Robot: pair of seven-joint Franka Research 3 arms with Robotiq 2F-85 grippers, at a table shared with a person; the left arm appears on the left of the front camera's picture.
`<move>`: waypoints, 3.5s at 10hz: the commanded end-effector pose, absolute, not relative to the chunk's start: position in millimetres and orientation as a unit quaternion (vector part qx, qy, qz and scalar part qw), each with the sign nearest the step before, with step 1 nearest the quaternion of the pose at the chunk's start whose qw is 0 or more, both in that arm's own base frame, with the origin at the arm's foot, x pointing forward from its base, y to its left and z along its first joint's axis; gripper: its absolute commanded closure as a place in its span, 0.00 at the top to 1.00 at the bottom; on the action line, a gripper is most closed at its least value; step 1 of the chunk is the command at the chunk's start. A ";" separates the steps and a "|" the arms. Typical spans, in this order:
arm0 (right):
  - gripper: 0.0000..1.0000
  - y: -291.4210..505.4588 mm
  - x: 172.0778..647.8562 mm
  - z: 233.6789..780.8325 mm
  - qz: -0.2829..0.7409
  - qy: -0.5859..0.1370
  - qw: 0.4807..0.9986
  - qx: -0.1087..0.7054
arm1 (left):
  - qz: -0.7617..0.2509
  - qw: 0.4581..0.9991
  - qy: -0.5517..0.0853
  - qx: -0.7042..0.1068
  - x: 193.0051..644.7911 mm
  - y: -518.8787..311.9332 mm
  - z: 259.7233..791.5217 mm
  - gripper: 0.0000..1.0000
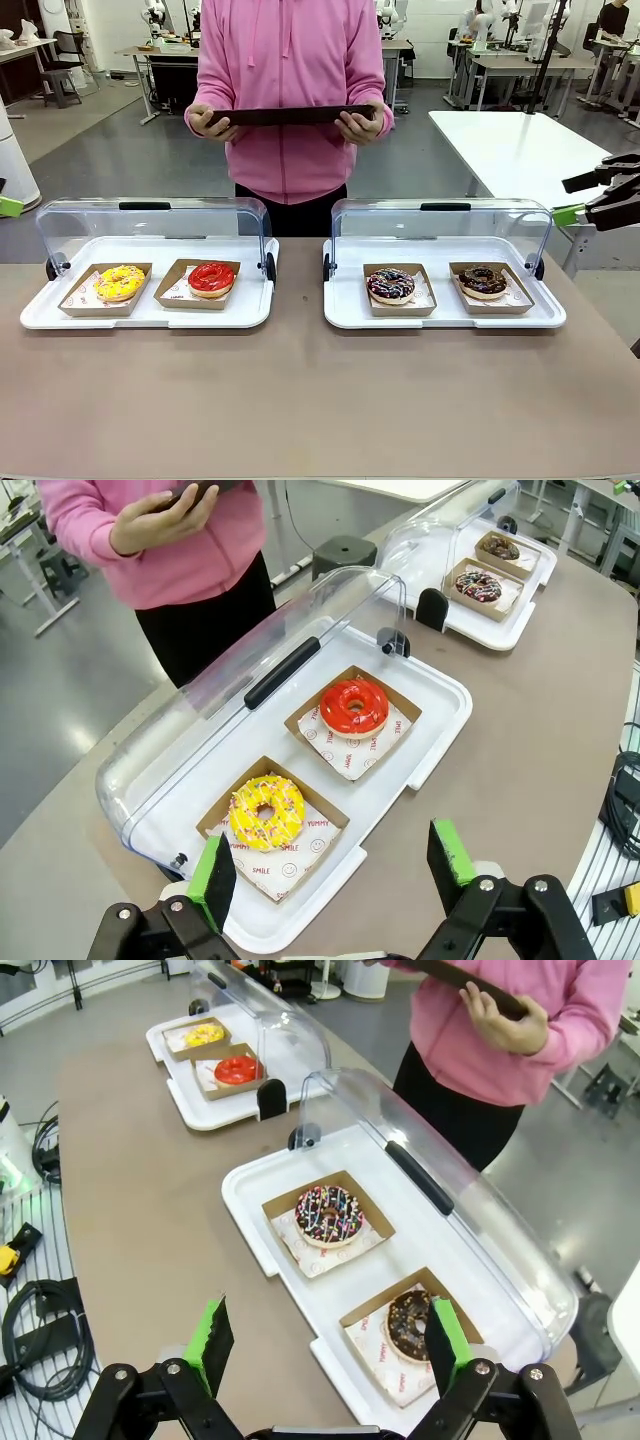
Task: Provide the desired donut to the person.
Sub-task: Pick up and lift the Paper togo box containing the Donut pointed at by the person.
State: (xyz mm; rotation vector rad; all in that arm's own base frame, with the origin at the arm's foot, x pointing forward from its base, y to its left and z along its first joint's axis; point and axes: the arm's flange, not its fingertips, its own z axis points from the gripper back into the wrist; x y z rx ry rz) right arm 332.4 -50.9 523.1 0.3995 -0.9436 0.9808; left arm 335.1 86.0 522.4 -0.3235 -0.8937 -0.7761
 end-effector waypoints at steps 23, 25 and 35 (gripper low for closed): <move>1.00 -47.2 334.0 524.4 0.450 -0.434 0.761 0.176 | -0.368 0.817 -0.418 -0.150 335.5 85.7 521.3 1.00; 1.00 -48.2 332.5 525.5 0.449 -0.431 0.763 0.171 | -0.368 0.817 -0.418 -0.150 335.5 85.7 521.3 1.00; 1.00 180.9 422.0 450.9 0.675 -0.134 0.725 -0.029 | -0.368 0.817 -0.418 -0.150 335.5 85.7 521.3 1.00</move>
